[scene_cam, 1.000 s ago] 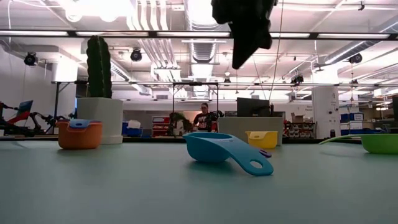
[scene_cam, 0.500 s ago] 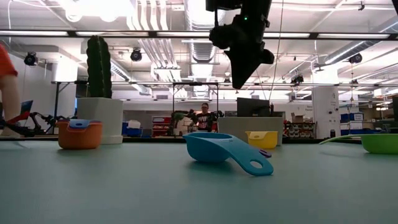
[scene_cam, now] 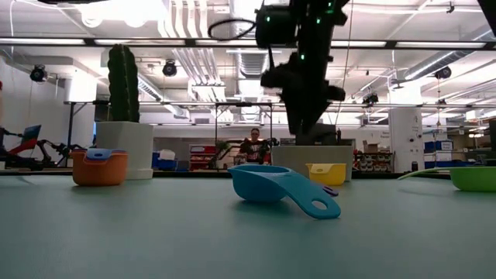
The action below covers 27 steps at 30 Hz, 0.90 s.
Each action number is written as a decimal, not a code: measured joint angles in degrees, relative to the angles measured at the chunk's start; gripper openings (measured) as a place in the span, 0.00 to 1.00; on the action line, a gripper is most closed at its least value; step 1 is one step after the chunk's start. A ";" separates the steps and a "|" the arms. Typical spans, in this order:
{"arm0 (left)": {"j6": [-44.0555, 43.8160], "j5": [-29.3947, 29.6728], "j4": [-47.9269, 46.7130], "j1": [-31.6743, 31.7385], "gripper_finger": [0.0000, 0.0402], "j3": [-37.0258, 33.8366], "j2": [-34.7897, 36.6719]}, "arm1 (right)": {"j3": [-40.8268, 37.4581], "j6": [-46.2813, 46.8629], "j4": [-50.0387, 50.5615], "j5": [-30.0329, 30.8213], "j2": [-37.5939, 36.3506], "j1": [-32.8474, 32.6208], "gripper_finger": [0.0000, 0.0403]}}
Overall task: Nest measuring cups in basket
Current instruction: Stack the yellow measuring cup on top of the blue measuring cup
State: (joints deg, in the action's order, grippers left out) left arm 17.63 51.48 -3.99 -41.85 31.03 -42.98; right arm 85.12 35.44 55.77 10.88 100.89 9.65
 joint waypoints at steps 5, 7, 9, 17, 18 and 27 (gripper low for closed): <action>0.04 0.00 0.07 0.00 0.00 0.00 0.00 | -1.52 -0.78 -1.18 2.08 1.85 1.65 0.43; 0.04 0.02 0.08 0.02 0.00 0.00 0.00 | -1.78 -1.32 -1.21 2.72 2.62 2.16 0.42; 0.07 0.01 0.08 0.00 0.00 0.00 0.00 | -1.82 -1.84 -1.25 2.90 3.47 2.58 0.42; 0.09 0.02 0.11 0.00 0.00 0.00 0.00 | -1.83 -1.84 -1.07 2.80 5.80 2.93 0.41; 0.09 0.02 0.11 0.00 0.00 0.00 0.00 | -1.83 -1.64 -0.89 2.72 5.89 2.93 0.41; 0.13 0.04 0.11 0.00 0.00 0.00 0.00 | -2.02 -0.44 -0.95 2.73 6.09 3.01 0.38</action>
State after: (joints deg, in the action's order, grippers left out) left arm 17.76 51.53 -3.88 -41.85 31.03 -42.98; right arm 83.10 35.00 54.83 13.61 106.98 12.67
